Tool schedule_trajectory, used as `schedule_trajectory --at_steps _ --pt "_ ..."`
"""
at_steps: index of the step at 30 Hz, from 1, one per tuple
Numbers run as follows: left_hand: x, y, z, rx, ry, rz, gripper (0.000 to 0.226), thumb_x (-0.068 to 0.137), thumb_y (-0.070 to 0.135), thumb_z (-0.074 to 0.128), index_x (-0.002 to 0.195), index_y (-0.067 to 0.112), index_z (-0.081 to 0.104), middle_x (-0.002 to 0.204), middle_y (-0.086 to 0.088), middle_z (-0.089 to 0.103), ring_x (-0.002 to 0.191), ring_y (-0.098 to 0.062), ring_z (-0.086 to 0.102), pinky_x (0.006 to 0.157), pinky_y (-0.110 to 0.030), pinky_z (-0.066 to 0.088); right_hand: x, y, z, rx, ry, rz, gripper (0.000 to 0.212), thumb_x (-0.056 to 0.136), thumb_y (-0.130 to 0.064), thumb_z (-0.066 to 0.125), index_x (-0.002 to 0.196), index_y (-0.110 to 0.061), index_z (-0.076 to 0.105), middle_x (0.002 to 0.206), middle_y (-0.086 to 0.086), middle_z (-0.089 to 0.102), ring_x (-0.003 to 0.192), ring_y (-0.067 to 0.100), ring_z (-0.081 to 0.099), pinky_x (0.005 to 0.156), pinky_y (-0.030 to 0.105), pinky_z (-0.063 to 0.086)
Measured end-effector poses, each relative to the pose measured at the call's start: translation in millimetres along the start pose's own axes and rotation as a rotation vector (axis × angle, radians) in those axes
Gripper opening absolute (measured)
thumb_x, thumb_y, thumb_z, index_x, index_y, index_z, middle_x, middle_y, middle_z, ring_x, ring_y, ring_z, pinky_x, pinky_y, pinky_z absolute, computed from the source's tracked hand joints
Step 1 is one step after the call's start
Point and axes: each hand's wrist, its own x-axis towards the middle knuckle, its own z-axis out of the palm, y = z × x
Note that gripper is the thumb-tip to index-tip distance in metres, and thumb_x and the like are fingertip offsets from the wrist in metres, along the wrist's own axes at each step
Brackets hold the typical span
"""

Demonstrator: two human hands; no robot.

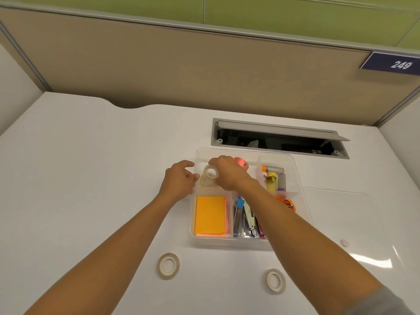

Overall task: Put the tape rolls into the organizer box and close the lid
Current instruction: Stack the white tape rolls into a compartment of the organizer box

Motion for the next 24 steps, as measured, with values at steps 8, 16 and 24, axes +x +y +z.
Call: schedule_trajectory --at_steps 8,16,24 --pt "0 -3 2 -0.001 0.006 0.002 0.039 0.088 0.020 0.066 0.126 0.015 0.055 0.091 -0.010 0.068 0.071 -0.023 0.068 0.054 -0.028 0.058 16 0 12 -0.065 -0.125 -0.048 0.053 0.083 -0.008 0.068 0.133 -0.016 0.051 0.133 0.010 0.056 0.115 0.029 0.055 0.091 0.031 0.044" --pt "-1 -2 3 -0.008 0.008 0.000 0.040 0.088 0.019 0.067 0.125 0.016 0.055 0.090 -0.007 0.066 0.073 -0.023 0.068 0.057 -0.030 0.059 20 0 10 -0.099 -0.169 -0.099 0.058 0.085 -0.010 0.068 0.138 -0.018 0.046 0.140 0.007 0.050 0.125 0.028 0.048 0.100 0.034 0.041" --pt "-2 2 5 0.041 0.019 0.001 0.040 0.089 0.018 0.065 0.127 0.014 0.054 0.086 -0.002 0.060 0.074 -0.025 0.067 0.071 -0.038 0.061 23 -3 10 -0.158 -0.171 -0.134 0.039 0.085 -0.013 0.067 0.123 -0.014 0.058 0.121 0.010 0.062 0.103 0.026 0.059 0.088 0.032 0.048"
